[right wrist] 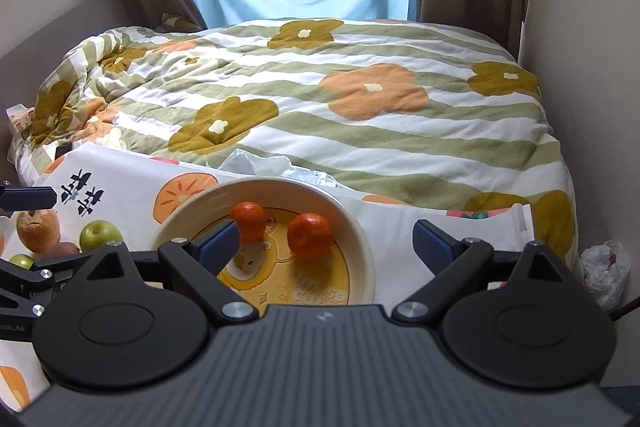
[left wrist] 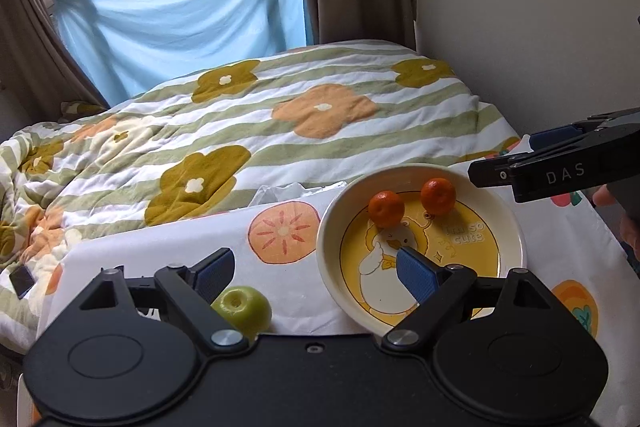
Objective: Organize fruits
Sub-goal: 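Open both tools in the bowl and withdraw them over the fruit, then grasp the green apple with the left tool while the right tool grasps the kiwi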
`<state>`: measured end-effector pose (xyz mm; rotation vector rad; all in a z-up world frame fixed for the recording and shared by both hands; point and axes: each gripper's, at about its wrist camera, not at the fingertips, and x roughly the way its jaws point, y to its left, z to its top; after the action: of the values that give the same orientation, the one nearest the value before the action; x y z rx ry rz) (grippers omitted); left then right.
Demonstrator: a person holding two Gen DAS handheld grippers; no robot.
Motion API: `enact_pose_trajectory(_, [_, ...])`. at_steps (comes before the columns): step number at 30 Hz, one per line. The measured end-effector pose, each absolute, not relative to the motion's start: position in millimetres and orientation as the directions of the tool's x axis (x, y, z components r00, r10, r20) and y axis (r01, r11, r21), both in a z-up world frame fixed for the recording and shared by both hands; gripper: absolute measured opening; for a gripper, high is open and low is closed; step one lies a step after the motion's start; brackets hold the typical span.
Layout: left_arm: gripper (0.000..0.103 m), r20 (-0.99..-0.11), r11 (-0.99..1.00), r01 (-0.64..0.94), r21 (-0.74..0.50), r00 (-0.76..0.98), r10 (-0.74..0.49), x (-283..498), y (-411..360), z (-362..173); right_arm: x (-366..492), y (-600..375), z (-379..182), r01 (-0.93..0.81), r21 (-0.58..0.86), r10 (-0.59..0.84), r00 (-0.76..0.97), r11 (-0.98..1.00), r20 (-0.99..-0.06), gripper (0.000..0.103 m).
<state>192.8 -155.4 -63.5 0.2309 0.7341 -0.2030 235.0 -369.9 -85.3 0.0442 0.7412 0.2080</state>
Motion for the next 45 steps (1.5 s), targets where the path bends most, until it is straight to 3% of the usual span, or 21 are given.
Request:
enact_pose_trajectory(12, [0.094, -0.604, 0.987, 0.106, 0.12, 0.797, -0.012, 124, -94, -27, 185, -321, -41, -0.261, 0.159, 0.302, 0.718, 0.952, -0.627, 0.103])
enact_pose_trajectory(22, [0.101, -0.574, 0.989, 0.097, 0.114, 0.819, -0.014, 97, -33, -12, 144, -261, -24, -0.233, 0.154, 0.278, 0.747, 0.96, -0.604, 0.103])
enact_pose_trajectory(30, [0.101, -0.614, 0.982, 0.15, 0.113, 0.788, -0.05, 111, 31, -23, 136, -203, -36, -0.186, 0.164, 0.248, 0.739, 0.969, -0.626, 0.103])
enact_pose_trajectory(45, [0.1, -0.724, 0.92, 0.382, 0.085, 0.658, -0.206, 144, 84, -102, 153, -120, -100, -0.087, 0.151, 0.168, 0.707, 0.985, -0.687, 0.103])
